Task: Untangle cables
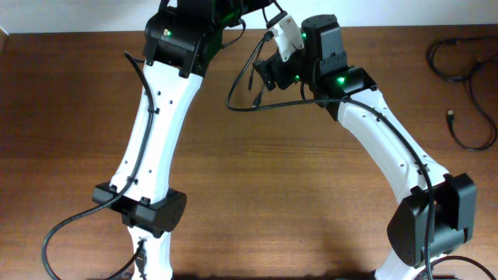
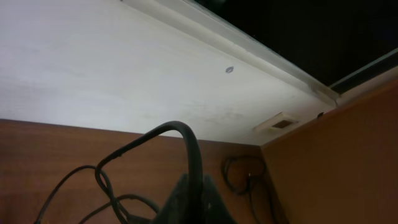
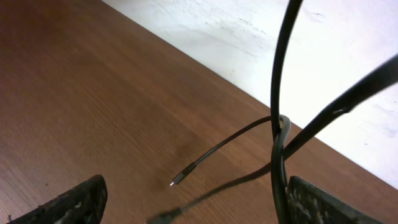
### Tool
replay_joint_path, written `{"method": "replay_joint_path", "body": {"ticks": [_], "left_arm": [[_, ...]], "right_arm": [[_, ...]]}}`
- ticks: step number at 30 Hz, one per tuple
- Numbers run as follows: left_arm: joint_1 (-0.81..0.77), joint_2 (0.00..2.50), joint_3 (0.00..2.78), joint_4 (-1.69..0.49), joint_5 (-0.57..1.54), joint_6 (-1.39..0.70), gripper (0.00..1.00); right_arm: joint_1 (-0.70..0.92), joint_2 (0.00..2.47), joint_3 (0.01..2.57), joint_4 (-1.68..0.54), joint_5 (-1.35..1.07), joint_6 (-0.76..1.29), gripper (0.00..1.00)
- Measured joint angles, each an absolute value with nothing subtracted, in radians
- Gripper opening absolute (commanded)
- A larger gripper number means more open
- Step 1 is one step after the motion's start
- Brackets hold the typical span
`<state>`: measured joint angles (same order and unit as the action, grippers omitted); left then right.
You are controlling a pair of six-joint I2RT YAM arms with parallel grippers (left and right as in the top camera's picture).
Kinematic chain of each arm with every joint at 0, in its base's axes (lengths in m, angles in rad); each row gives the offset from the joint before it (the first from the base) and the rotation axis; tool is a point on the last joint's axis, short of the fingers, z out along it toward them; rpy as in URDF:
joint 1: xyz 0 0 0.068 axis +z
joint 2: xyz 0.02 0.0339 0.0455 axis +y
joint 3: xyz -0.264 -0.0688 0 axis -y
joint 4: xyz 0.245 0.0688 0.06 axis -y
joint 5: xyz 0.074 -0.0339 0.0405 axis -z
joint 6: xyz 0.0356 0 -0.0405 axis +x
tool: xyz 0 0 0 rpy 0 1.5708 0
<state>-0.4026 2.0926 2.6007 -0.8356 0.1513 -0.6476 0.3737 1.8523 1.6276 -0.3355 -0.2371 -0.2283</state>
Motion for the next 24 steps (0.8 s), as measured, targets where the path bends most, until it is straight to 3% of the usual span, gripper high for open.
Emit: {"method": "replay_joint_path", "body": {"ticks": [10,16,17,18,24], "left_arm": [[-0.403,2.093,2.605,-0.817,0.154,-0.648,0.00],[-0.403,2.093,2.605,-0.817,0.159,-0.648,0.00],[-0.403,2.093,2.605,-0.817,0.162,-0.648,0.00],[-0.403,2.093,2.605,-0.817,0.162,-0.648,0.00],[-0.403,2.093,2.616,-0.816,0.169,-0.648,0.00]], "right_arm": [[0.302,1.852,1.628,-0.328,-0.233,-0.236,0.89],[0.295,1.852,1.628,-0.337,-0.229,-0.237,0.83],[0.295,1.852,1.628,-0.337,-0.229,-0.238,0.54],[0.295,1.852,1.628,-0.336,-0.229,-0.243,0.04],[0.285,1.852,1.628,-0.354,-0.229,-0.247,0.04]]}}
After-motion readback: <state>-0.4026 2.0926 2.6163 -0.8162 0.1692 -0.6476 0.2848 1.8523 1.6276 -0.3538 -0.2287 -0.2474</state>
